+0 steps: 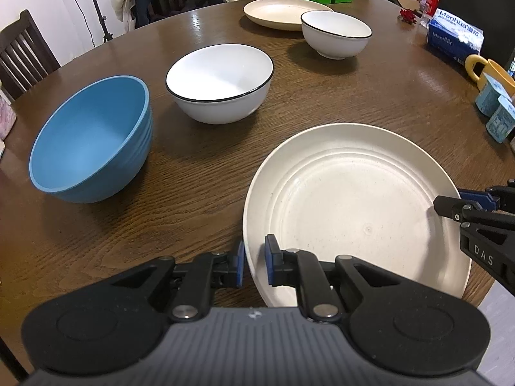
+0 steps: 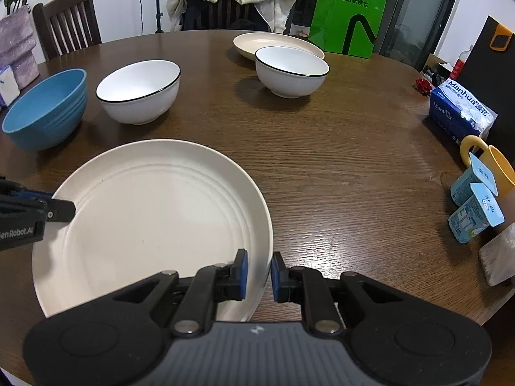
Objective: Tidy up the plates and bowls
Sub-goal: 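Lower the held cream plate onto the placed cream plate, then open both grippers to release the stacked cream plate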
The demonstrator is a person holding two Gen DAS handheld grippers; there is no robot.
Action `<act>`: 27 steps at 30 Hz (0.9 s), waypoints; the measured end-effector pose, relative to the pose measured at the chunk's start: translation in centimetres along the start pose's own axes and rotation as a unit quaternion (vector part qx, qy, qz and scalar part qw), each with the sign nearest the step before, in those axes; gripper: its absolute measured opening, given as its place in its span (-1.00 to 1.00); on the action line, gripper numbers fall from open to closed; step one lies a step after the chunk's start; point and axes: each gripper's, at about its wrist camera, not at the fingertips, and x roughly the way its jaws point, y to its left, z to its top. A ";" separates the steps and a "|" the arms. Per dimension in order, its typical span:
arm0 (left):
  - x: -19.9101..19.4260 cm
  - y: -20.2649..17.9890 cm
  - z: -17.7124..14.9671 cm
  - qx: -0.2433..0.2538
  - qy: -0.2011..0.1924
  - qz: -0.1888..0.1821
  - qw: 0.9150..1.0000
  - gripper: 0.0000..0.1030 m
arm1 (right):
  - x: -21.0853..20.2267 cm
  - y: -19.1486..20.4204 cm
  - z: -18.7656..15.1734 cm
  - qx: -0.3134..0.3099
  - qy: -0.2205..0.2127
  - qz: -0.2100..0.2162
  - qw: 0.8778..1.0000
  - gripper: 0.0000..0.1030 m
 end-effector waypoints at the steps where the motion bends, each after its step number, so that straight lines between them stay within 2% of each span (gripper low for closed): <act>1: 0.0 -0.1 0.0 0.002 -0.001 0.002 1.000 -0.75 | 0.1 0.1 0.0 -0.001 0.001 -0.001 1.000 -0.71; 14: 0.5 -0.5 0.0 0.013 0.014 0.009 1.000 -0.74 | 0.5 0.3 -0.1 0.001 0.006 -0.009 1.000 -0.72; 20: 0.5 -0.2 0.3 0.003 0.017 0.000 1.000 -0.69 | 0.8 -0.1 0.0 0.013 0.014 -0.004 1.000 -0.71; 22: 0.2 0.1 0.3 -0.003 0.012 -0.007 1.000 -0.57 | 0.6 -0.3 0.2 0.021 0.015 0.001 1.000 -0.68; 24: -0.3 0.3 0.4 -0.007 0.001 -0.007 1.000 -0.21 | 0.2 -0.5 0.3 0.025 0.010 0.007 1.000 -0.60; 25: -0.7 0.4 0.4 -0.008 -0.005 -0.007 1.000 -0.14 | 0.0 -0.6 0.4 0.028 0.007 0.010 1.000 -0.55; 27: -1.3 0.7 0.5 -0.014 -0.015 -0.008 1.000 -0.02 | -0.5 -0.8 0.5 0.035 0.001 0.017 0.999 -0.27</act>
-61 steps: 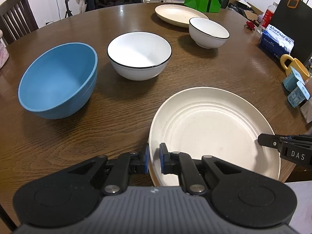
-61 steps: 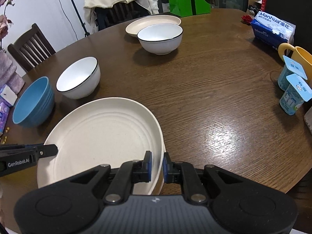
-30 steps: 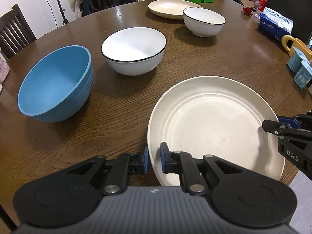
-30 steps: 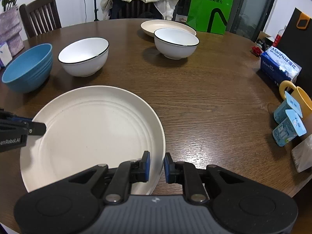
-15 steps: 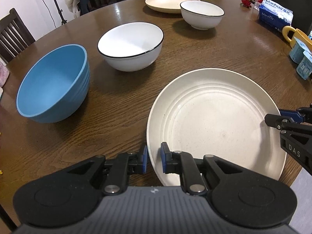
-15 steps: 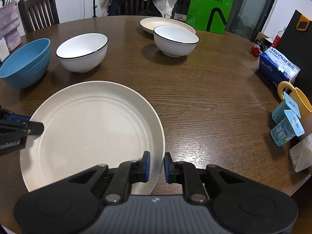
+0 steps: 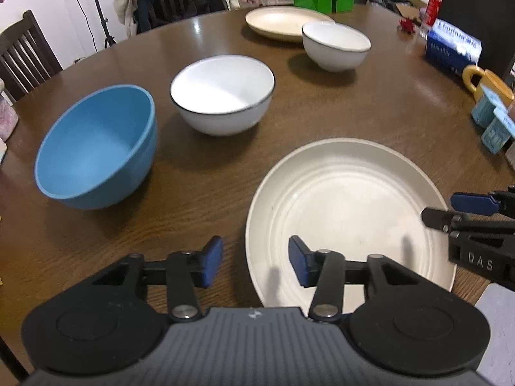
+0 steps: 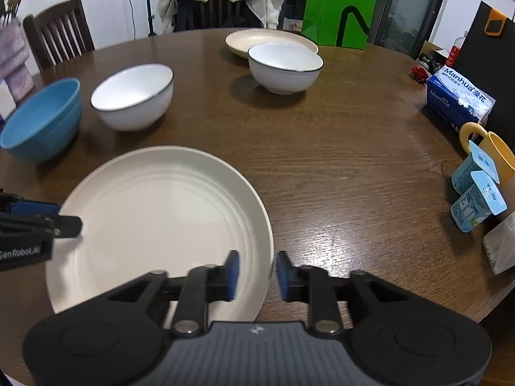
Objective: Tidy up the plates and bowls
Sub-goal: 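Open both grippers to release the stacked cream plate, then withdraw both tools from the stacked cream plates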
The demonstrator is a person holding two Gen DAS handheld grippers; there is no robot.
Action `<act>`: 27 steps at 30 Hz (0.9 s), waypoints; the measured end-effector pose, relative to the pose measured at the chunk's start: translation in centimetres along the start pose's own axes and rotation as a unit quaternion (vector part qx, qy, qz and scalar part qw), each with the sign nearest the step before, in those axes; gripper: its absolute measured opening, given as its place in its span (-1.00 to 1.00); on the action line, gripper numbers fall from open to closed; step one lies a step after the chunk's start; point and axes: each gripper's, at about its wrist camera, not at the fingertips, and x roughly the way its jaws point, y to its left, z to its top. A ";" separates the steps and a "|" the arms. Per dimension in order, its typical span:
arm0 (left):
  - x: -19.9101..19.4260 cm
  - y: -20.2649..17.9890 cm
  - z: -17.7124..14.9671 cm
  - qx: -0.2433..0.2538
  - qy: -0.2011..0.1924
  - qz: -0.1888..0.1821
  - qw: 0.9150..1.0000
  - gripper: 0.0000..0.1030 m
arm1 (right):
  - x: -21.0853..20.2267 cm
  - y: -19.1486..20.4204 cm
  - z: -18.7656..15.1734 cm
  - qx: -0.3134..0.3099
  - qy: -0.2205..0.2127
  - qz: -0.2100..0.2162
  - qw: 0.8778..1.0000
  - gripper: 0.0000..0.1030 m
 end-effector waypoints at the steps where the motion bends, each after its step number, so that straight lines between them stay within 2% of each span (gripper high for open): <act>1: -0.3 0.2 0.1 -0.004 -0.004 0.000 1.000 0.05 | -0.3 -0.1 0.1 0.004 -0.004 0.004 1.000 -0.17; 3: -0.9 0.5 0.2 -0.011 -0.012 0.004 1.000 0.45 | -1.0 -0.3 0.1 0.011 -0.011 0.009 1.000 0.22; 5: -1.6 0.8 0.2 -0.020 -0.023 0.002 1.000 0.53 | -1.8 -0.5 0.0 0.015 -0.019 0.016 1.000 0.46; 6: -1.9 0.8 0.2 -0.024 -0.025 0.001 0.999 0.65 | -2.2 -0.6 -0.1 0.016 -0.024 0.019 0.999 0.61; 9: -3.3 0.9 0.2 -0.035 -0.037 -0.002 0.999 0.85 | -3.5 -0.9 -0.4 0.018 -0.034 0.026 0.999 0.80; 11: -4.7 0.8 0.0 -0.039 -0.050 -0.010 0.998 0.96 | -4.1 -1.2 -0.7 0.021 -0.035 0.031 0.999 0.85; 12: -5.3 0.7 -0.1 -0.040 -0.057 -0.014 0.997 1.00 | -4.6 -1.3 -0.8 0.023 -0.037 0.036 0.998 0.96; 19: -9.2 0.2 -0.9 -0.050 -0.092 -0.039 0.994 1.00 | -8.2 -2.1 -2.0 0.043 -0.064 0.070 0.995 1.00; 27: -11.7 -0.3 -2.3 -0.063 -0.107 -0.033 0.992 1.00 | -11.4 -3.4 -3.4 0.072 -0.093 0.113 0.987 1.00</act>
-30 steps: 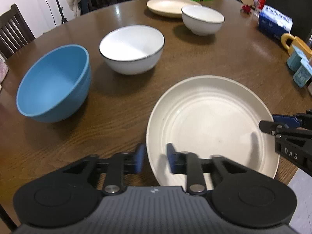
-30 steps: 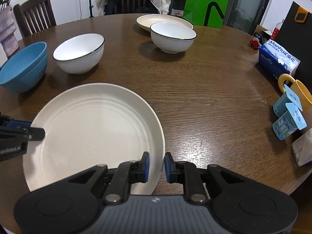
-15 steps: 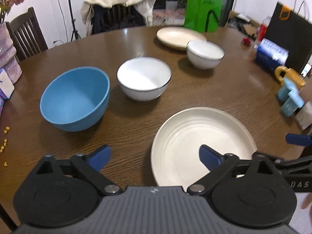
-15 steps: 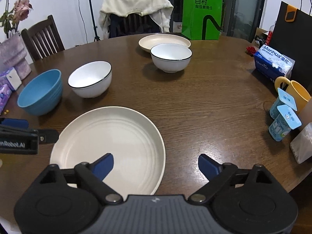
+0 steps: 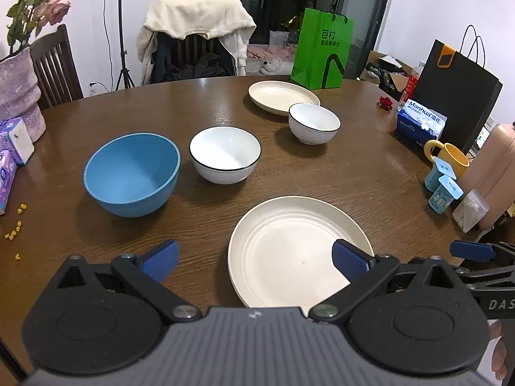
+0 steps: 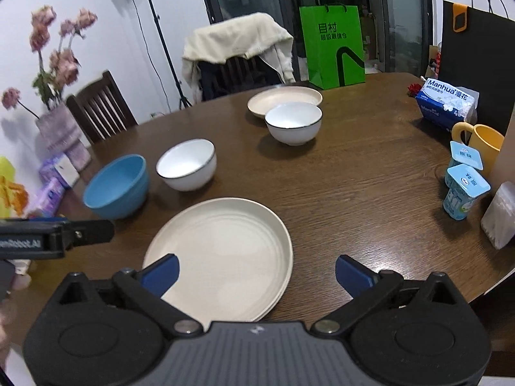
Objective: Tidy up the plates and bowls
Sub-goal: 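Withdraw both tools from the stacked cream plates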
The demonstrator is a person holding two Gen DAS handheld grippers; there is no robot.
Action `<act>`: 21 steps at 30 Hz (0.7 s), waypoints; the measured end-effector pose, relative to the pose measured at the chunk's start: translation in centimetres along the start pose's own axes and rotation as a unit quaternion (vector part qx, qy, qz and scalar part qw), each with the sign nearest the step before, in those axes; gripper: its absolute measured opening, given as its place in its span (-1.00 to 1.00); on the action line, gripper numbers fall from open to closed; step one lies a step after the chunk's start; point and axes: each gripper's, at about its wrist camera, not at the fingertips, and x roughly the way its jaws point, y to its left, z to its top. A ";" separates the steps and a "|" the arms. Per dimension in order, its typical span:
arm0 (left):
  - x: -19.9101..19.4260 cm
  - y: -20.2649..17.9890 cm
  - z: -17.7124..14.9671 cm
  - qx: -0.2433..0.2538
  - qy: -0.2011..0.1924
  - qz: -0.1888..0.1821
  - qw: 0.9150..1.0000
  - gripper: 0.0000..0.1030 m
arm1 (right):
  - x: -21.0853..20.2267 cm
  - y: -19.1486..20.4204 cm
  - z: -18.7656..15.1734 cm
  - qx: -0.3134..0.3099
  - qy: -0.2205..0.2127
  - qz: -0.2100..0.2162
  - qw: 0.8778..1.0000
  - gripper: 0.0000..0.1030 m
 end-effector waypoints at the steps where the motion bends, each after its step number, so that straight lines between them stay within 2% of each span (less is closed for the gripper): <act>1: -0.3 -0.1 -0.1 -0.001 -0.002 0.000 1.000 1.00 | -0.3 0.0 -0.1 0.002 -0.002 0.004 1.000 1.00; 5: -1.3 -0.5 -0.4 -0.003 -0.011 0.003 1.000 1.00 | -1.8 -0.2 -0.6 0.009 -0.012 0.011 1.000 1.00; 18: -4.8 -1.9 -2.2 -0.015 -0.031 0.015 0.999 1.00 | -5.9 -0.6 -1.8 0.012 -0.018 -0.012 1.000 1.00; 21: -5.6 -2.3 -2.5 -0.016 -0.034 0.016 0.999 1.00 | -6.6 -0.4 -2.0 0.010 -0.020 -0.033 0.999 1.00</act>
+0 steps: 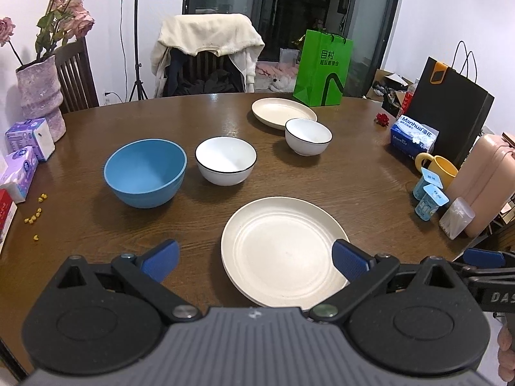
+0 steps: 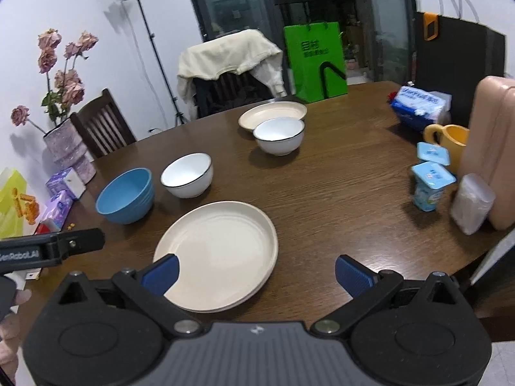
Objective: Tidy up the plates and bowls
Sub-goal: 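Withdraw both tools from the stacked cream plates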
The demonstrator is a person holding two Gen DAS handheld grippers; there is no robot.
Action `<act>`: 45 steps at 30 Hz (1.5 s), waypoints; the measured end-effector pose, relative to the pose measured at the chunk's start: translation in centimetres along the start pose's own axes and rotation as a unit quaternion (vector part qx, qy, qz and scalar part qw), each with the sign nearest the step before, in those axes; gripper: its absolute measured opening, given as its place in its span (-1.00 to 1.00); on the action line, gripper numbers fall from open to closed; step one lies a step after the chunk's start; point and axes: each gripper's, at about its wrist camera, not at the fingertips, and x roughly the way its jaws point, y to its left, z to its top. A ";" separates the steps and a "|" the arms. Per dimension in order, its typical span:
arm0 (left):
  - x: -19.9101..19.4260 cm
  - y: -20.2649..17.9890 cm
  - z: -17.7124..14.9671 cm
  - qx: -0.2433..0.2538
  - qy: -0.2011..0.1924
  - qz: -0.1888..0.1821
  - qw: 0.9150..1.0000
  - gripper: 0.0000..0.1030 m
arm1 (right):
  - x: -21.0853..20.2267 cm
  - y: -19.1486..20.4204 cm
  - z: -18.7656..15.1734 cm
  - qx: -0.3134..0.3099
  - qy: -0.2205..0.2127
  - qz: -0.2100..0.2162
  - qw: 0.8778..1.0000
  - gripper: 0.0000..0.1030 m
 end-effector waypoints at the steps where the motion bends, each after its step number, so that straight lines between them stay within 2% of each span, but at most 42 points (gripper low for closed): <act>1: -0.3 -0.1 0.0 0.000 -0.001 0.000 1.000 1.00 | -0.2 0.0 -0.1 -0.003 0.003 -0.005 1.000 1.00; 7: -1.5 -0.7 0.1 0.003 -0.006 0.002 1.000 1.00 | -1.1 -0.3 -0.6 0.005 0.012 0.016 1.000 1.00; 10: -1.9 -0.4 0.5 0.005 -0.009 0.002 1.000 1.00 | -1.2 -0.3 -0.5 0.015 0.013 0.007 1.000 1.00; 13: -2.1 0.0 1.0 0.007 -0.014 0.003 1.000 1.00 | -0.9 -0.2 -0.2 0.020 0.034 0.005 0.999 1.00; 17: -2.0 0.9 1.9 0.005 -0.020 -0.003 1.000 1.00 | -0.8 0.2 0.2 0.018 0.031 -0.004 0.999 1.00; 32: 0.5 5.8 6.2 0.006 -0.033 -0.026 0.999 1.00 | 1.5 3.6 4.2 0.015 0.024 -0.018 0.999 1.00; 45: 2.8 9.9 7.7 -0.001 -0.022 -0.033 0.999 1.00 | 5.3 4.6 6.9 0.085 0.036 -0.012 0.996 1.00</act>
